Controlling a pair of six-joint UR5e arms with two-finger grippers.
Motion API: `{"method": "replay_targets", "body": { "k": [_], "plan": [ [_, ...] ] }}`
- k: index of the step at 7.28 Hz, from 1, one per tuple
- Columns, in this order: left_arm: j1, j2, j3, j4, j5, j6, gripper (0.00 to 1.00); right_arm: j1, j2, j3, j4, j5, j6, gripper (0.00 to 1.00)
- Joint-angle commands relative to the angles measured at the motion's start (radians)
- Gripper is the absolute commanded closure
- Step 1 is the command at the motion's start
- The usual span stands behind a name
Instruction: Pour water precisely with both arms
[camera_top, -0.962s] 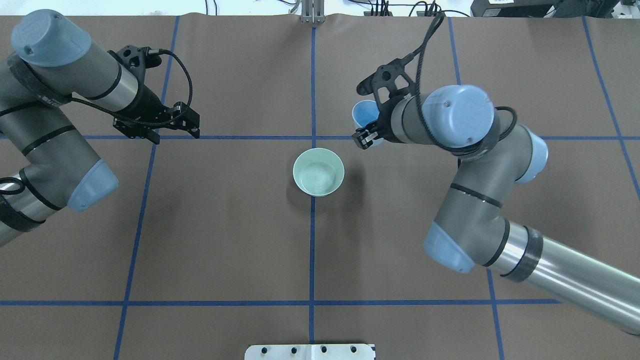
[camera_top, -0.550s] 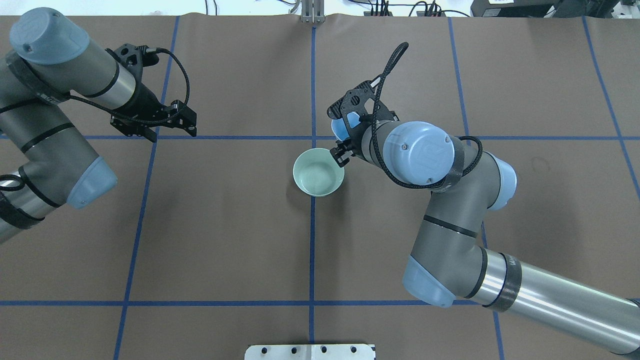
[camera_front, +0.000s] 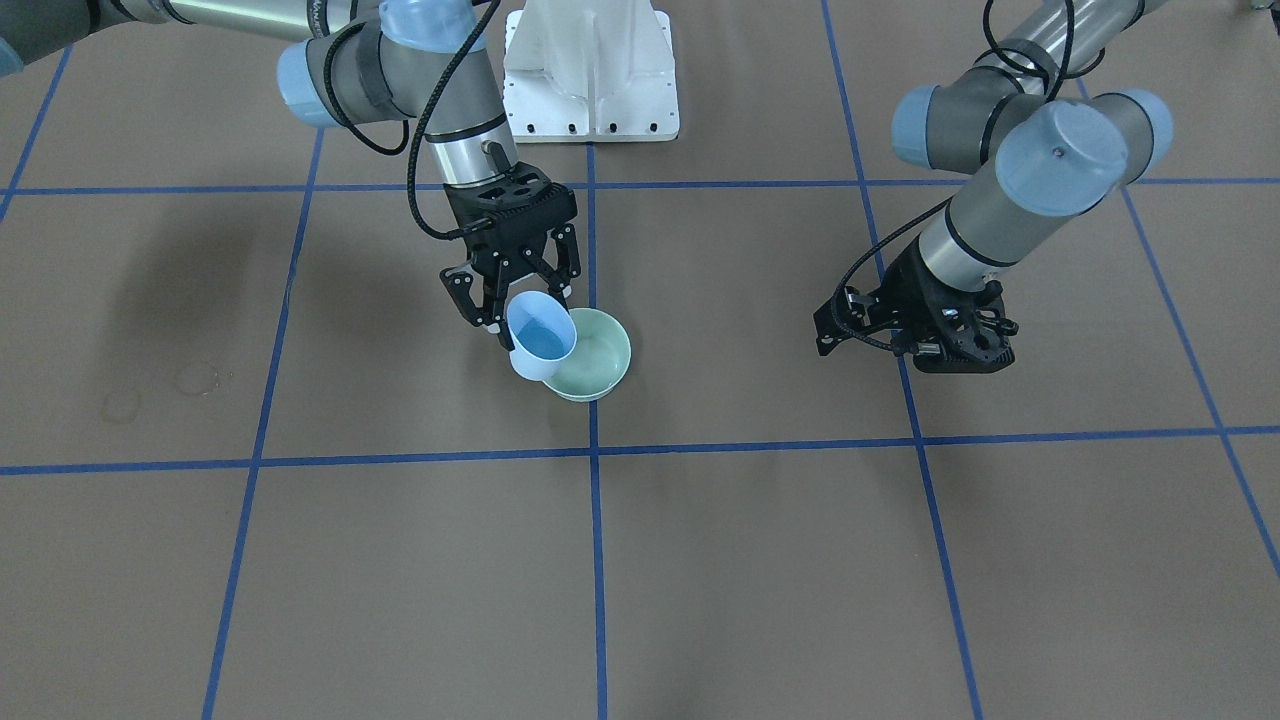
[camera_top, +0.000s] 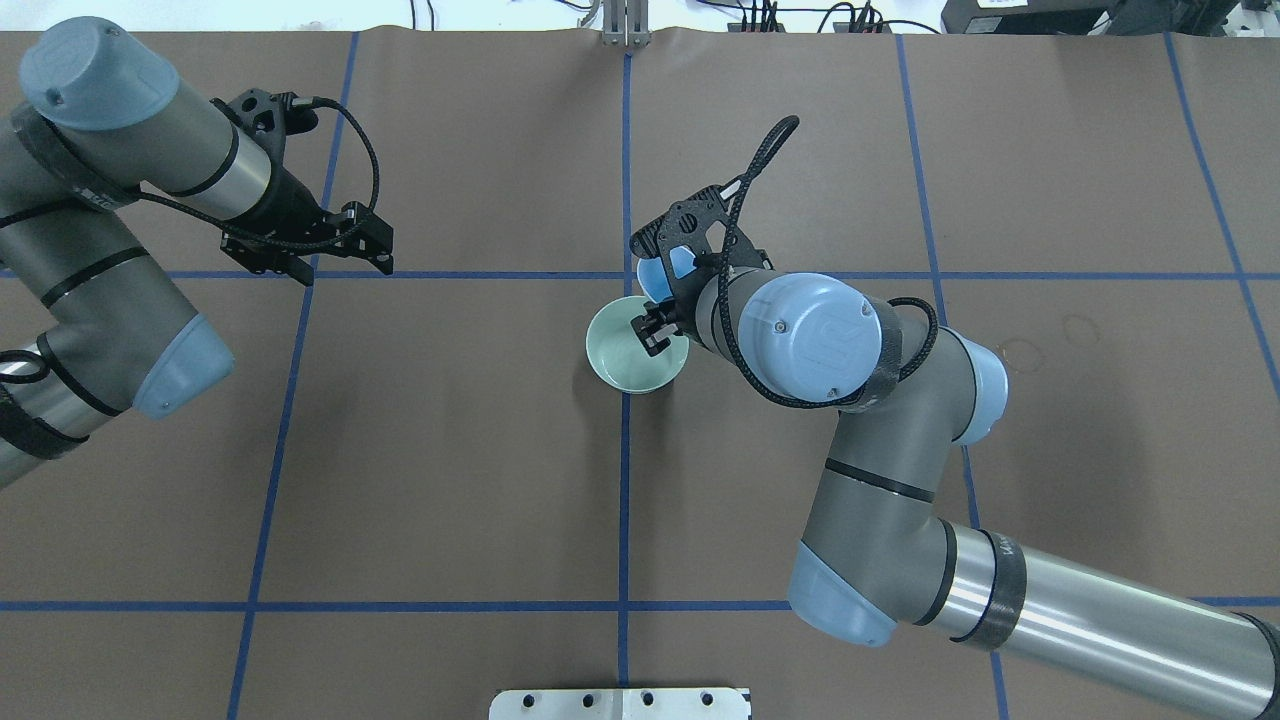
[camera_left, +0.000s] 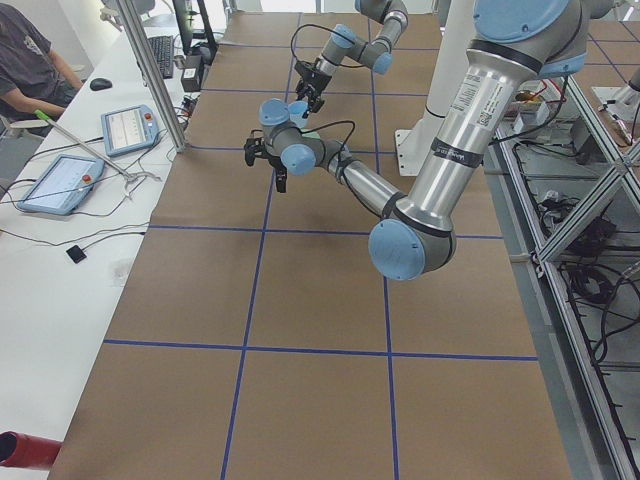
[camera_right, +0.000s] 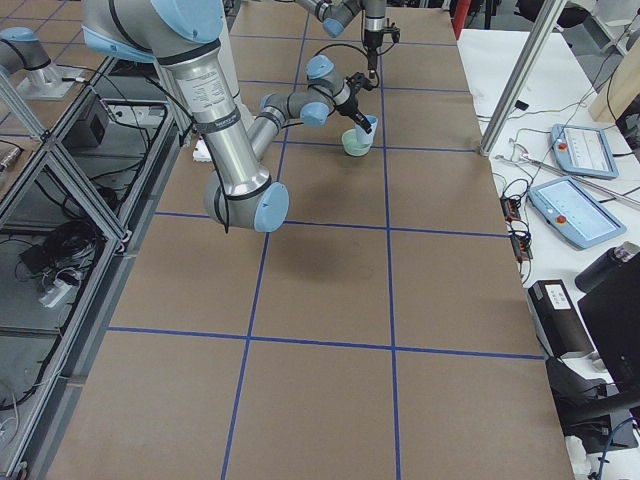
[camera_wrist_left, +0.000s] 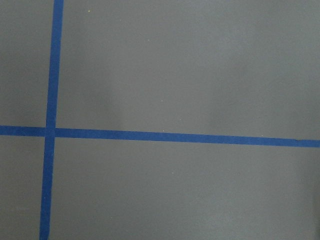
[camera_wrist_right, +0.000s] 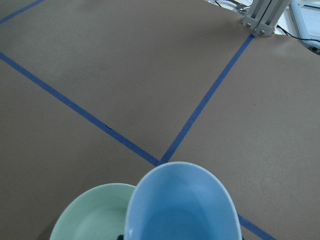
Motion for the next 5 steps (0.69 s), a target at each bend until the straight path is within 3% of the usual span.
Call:
{"method": "replay_targets", "body": {
  "k": [1,3,5],
  "plan": [
    [0.000,0.000,-0.004,0.000,0.000,-0.001,0.01,-0.001,0.002,-0.001,-0.001,-0.002,0.010,0.67],
    [0.000,0.000,-0.006,0.000,-0.003,-0.002,0.01,-0.002,0.008,0.003,0.002,-0.005,0.010,0.73],
    [0.000,0.000,-0.007,0.000,-0.006,-0.002,0.01,-0.016,0.008,0.002,-0.004,-0.008,0.010,0.85]
  ]
}}
